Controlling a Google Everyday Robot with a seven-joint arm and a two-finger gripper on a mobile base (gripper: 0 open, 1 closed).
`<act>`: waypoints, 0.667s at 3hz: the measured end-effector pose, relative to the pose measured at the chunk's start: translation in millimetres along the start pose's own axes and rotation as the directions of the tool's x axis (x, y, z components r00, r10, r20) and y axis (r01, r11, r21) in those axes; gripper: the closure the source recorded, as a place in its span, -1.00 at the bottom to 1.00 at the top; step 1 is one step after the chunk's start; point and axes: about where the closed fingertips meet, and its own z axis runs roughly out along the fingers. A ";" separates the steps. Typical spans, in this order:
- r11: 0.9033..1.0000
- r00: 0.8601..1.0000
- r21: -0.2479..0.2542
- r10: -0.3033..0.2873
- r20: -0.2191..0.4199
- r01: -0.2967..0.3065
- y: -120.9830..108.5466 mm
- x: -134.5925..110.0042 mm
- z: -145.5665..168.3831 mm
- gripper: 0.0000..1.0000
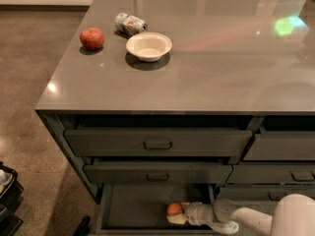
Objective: Place orange into bottom drawer
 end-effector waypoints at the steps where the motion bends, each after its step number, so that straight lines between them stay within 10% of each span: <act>1: 1.000 1.000 0.000 0.000 0.000 0.000 0.0 0.0 0.0 0.41; 2: 1.000 1.000 0.000 0.000 0.000 0.000 0.1 0.0 0.1 -0.05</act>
Offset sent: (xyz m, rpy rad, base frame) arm 0.0000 0.0000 0.0000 0.0000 0.0000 0.0000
